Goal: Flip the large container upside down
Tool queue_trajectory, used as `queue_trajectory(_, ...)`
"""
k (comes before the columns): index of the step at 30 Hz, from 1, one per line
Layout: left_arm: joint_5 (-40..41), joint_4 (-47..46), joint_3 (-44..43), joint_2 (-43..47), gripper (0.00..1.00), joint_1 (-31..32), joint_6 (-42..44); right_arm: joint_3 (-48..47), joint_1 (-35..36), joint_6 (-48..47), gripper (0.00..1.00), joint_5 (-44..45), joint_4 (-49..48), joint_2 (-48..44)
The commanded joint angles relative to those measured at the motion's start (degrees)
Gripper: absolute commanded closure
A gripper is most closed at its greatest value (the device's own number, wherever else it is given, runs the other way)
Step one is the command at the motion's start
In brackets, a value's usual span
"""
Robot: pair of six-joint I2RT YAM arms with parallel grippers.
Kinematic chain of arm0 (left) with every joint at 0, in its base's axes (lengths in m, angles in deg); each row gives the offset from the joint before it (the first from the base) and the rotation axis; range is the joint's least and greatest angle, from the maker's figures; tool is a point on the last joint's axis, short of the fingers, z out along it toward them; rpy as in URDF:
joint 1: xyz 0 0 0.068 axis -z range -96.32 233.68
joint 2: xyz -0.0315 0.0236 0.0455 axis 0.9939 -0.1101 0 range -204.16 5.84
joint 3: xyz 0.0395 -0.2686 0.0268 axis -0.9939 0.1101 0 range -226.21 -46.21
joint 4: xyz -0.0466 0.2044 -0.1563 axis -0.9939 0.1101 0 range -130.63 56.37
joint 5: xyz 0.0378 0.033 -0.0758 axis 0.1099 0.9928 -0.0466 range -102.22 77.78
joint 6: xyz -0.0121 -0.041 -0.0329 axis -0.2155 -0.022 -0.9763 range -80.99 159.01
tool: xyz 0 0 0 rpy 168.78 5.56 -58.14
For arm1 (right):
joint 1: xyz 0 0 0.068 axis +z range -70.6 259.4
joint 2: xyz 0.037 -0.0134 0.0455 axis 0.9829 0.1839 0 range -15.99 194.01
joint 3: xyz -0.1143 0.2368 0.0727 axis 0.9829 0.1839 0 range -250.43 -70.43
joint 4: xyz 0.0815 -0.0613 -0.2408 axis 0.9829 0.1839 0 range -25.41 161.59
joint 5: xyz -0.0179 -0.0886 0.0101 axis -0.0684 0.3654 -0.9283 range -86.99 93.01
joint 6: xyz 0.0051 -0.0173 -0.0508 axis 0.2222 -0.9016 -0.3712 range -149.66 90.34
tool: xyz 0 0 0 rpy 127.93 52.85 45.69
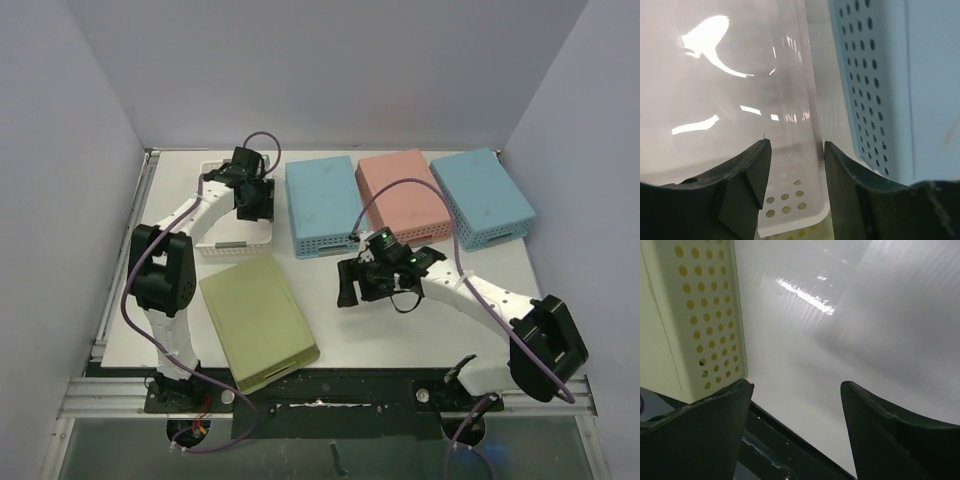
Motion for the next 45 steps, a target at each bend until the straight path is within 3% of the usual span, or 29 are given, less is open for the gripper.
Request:
queue_trajectory(1, 2.6, -0.7, -4.8, 2.3, 0.54, -3.2, 0.1, -2.1, 8.3, -5.3, 0.28, 3.1, -1.2, 1.7)
queue_trajectory(6, 1.0, 1.2, -8.7, 4.0, 0.54, -3.9, -1.0, -2.7, 14.7, -9.0, 0.29, 1.9, -4.7, 4.1)
queue_trajectory(9, -4.9, -0.2, -10.9, 9.3, 0.54, -3.7, -4.2, -4.8, 16.6, -10.3, 0.30, 3.4, -5.2, 8.1)
queue_trajectory(13, -6.4, -1.8, -12.9, 17.5, 0.54, -3.7, -6.7, -10.3, 18.5, -10.8, 0.30, 3.7, -6.0, 15.7)
queue_trajectory(19, -2.6, 0.9, -19.9, 26.1, 0.54, -3.9, -6.1, -27.2, 20.7, -11.8, 0.30, -0.8, -10.1, 28.3)
queue_trajectory(24, -0.7, 4.0, -20.3, 29.1, 0.54, -4.1, -5.3, -45.6, 21.0, -15.9, 0.34, 0.2, -2.7, 38.4)
queue_trajectory(27, -0.8, 5.0, -18.9, 30.5, 0.54, -4.1, -5.0, -43.5, 19.9, -16.3, 0.34, 2.2, -2.1, 36.2)
queue_trajectory(32, -1.5, 3.5, -16.6, 32.2, 0.54, -4.1, -4.6, -26.3, 18.3, -14.0, 0.33, 3.2, -5.6, 26.0)
queue_trajectory(36, -2.9, 2.9, -15.8, 32.4, 0.54, -4.2, -4.7, -17.9, 18.9, -11.2, 0.32, 2.2, -9.0, 22.7)
queue_trajectory(41, -4.3, 2.4, -15.0, 33.0, 0.54, -4.2, -5.1, -23.6, 22.2, -10.4, 0.33, 2.6, -10.1, 28.7)
queue_trajectory(45, -3.0, 3.0, -15.1, 33.4, 0.54, -4.3, -5.1, -37.8, 23.1, -11.5, 0.33, 1.1, -11.4, 37.1)
